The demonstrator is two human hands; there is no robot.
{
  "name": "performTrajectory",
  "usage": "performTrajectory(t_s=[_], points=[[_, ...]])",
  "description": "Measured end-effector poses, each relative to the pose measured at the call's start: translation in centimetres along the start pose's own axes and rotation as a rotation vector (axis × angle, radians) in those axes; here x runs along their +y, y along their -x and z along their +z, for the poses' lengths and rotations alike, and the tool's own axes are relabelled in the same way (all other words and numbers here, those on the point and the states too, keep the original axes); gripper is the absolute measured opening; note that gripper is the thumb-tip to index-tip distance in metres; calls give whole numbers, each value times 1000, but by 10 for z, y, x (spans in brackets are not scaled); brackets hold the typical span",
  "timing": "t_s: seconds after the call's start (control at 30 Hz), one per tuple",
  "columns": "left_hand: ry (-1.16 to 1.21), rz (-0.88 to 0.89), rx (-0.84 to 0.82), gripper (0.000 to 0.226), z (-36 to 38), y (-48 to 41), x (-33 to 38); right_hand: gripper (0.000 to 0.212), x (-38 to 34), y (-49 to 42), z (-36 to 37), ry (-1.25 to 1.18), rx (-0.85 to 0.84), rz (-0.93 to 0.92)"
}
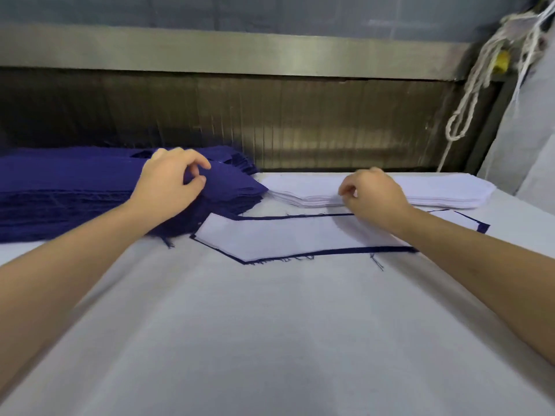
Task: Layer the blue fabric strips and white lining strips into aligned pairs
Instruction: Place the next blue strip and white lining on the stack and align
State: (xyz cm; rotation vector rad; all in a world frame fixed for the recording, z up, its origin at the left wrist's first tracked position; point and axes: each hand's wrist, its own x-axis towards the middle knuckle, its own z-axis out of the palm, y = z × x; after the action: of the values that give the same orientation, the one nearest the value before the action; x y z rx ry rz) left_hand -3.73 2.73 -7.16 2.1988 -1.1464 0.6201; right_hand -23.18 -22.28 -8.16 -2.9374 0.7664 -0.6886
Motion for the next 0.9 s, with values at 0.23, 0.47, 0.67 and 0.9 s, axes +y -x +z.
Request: performTrajectory(t_s=[0.23,0.47,0.67,0.9], points=[[-405,-189,-48,45,-6,-44,-28,35,-93,-57,15,-178,47,-188],[-432,-212,-71,25,4,-48,-46,40,-147,-95,39,-152,-33,-304],[-429,-90,93,24,-1,-44,-54,36,-176,-108,55,-168,-12,-277],[-382,-25,189,22,-1,-43,-52,29,-190,-117,52,-208,78,-140]])
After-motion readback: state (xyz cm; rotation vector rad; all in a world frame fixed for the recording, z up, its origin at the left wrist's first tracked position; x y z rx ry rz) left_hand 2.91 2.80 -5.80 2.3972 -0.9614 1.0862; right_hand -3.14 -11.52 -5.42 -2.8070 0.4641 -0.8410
